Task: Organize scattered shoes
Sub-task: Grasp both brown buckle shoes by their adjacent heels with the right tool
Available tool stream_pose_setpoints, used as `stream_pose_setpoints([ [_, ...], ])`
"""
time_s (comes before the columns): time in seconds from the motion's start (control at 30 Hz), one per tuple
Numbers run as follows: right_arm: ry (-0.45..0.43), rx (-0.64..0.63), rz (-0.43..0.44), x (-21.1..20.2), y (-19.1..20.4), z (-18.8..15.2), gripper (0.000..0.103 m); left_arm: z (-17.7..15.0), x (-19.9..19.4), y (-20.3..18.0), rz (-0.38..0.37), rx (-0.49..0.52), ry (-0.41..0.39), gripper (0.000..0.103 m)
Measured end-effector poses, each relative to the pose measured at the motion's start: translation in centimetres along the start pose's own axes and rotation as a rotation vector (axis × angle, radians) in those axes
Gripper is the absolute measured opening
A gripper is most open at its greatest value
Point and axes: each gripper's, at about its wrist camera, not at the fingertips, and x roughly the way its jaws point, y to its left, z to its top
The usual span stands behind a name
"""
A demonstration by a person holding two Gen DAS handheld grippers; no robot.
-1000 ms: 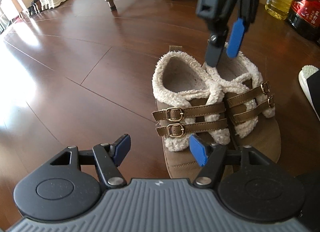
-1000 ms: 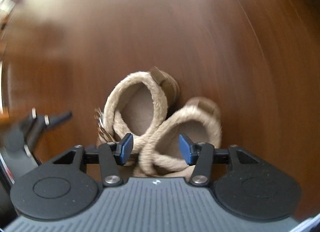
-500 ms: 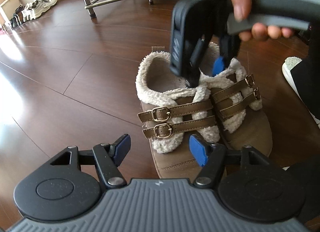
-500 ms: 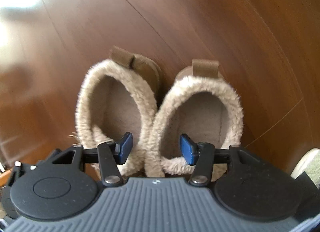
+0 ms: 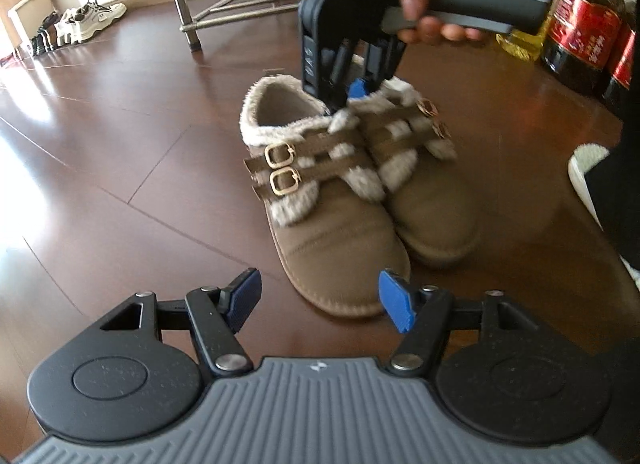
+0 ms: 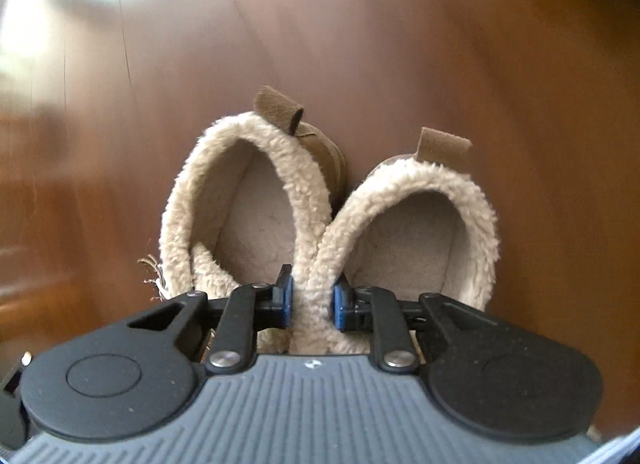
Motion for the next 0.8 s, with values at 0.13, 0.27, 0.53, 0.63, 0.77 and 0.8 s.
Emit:
stream_pose_setpoints([
  [0.13, -0.051, -0.064, 0.010, -1.7, -0.5, 0.8, 0.032, 0.8, 0.3, 0.0, 0.001, -0.024, -0.021, 0.068],
  [0.27, -0.132, -0.310, 0.001, -4.1, -0.1, -0.6, 0.041, 0.9, 0.5, -0.2, 0.000, -0.035, -0.021, 0.068],
  [0.53, -0.118, -0.459, 0.134, -5.7, -3.5, -2.5, 0.031, 1.3, 1.1, -1.2, -0.003, -0.043, -0.006, 0.068],
  [0.63, -0.109, -0.466, 0.152, -5.9, -3.5, -2.5, 0.031, 1.7, 1.6, -1.4, -0.003, -0.036, 0.000, 0.068],
  [0.77, -0.091, -0.464, 0.194, -6.5, -3.9, -2.3, 0.032, 2.1, 1.8, -1.8, 0.002, -0.031, 0.010, 0.068],
  [0.8, -0.092, -0.481, 0.192, -6.2, -4.0, -1.8, 0.032, 2.2, 1.9, -1.9, 0.004, -0.030, 0.012, 0.068],
])
